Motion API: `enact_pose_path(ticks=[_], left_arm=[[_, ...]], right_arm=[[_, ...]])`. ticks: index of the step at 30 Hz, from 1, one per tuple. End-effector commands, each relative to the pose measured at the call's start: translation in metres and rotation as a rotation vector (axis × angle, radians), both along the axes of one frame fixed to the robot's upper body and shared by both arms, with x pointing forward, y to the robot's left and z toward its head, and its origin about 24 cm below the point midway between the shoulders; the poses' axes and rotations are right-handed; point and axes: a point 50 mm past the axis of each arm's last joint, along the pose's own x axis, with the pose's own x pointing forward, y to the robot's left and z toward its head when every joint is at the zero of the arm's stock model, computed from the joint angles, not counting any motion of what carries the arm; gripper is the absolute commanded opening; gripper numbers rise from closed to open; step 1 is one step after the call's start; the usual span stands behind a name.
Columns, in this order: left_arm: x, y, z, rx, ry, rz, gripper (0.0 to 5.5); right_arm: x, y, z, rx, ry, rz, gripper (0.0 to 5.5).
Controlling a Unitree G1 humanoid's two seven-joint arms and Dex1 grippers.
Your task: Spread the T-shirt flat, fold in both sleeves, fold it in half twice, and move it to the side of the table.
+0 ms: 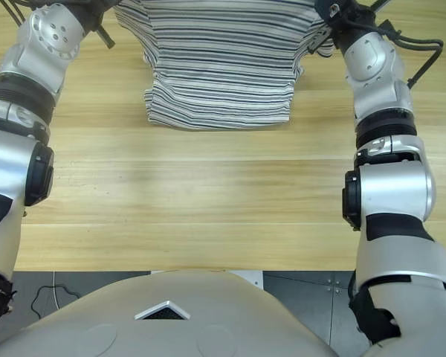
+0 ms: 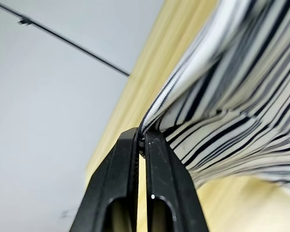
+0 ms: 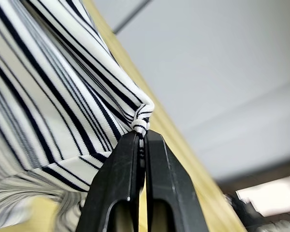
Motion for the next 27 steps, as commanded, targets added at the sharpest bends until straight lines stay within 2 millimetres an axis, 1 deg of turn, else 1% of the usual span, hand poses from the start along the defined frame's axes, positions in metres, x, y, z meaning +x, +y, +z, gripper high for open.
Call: enact_pose_path(ticks=[1,3,5,8,10,12,15,18,21,23,27], left_arm=[[-0.017,-0.001,-0.03,-0.088,0.186,-0.118,0.1],[-0.03,-0.004,-0.043,-0.128,0.284,-0.204,0.1],[-0.044,-0.005,-0.053,-0.162,0.368,-0.286,0.1],[-0.062,-0.002,-0.058,-0.21,0.426,-0.334,0.1],[-0.071,0.003,-0.057,-0.244,0.435,-0.329,0.1],[-0.072,0.007,-0.05,-0.268,0.421,-0.31,0.1],[-0.064,0.012,-0.034,-0.289,0.36,-0.257,0.1],[-0.058,0.016,-0.016,-0.327,0.315,-0.239,0.1],[-0.055,0.021,0.002,-0.403,0.275,-0.233,0.1],[-0.061,0.023,0.007,-0.451,0.277,-0.251,0.1],[-0.089,0.027,0.011,-0.528,0.36,-0.355,0.1]], right_arm=[[-0.021,0.012,-0.025,0.047,0.16,0.218,0.11],[-0.036,0.015,-0.036,0.072,0.255,0.339,0.11],[-0.049,0.014,-0.041,0.11,0.324,0.417,0.11],[-0.061,0.009,-0.04,0.171,0.376,0.463,0.11],[-0.062,0.002,-0.032,0.209,0.367,0.448,0.11],[-0.057,-0.008,-0.023,0.223,0.326,0.383,0.11],[-0.046,-0.02,-0.015,0.212,0.262,0.259,0.11],[-0.043,-0.024,-0.008,0.247,0.232,0.235,0.11],[-0.042,-0.034,0.004,0.271,0.185,0.194,0.11],[-0.044,-0.039,0.01,0.291,0.168,0.19,0.11],[-0.061,-0.047,0.024,0.341,0.171,0.266,0.11]])
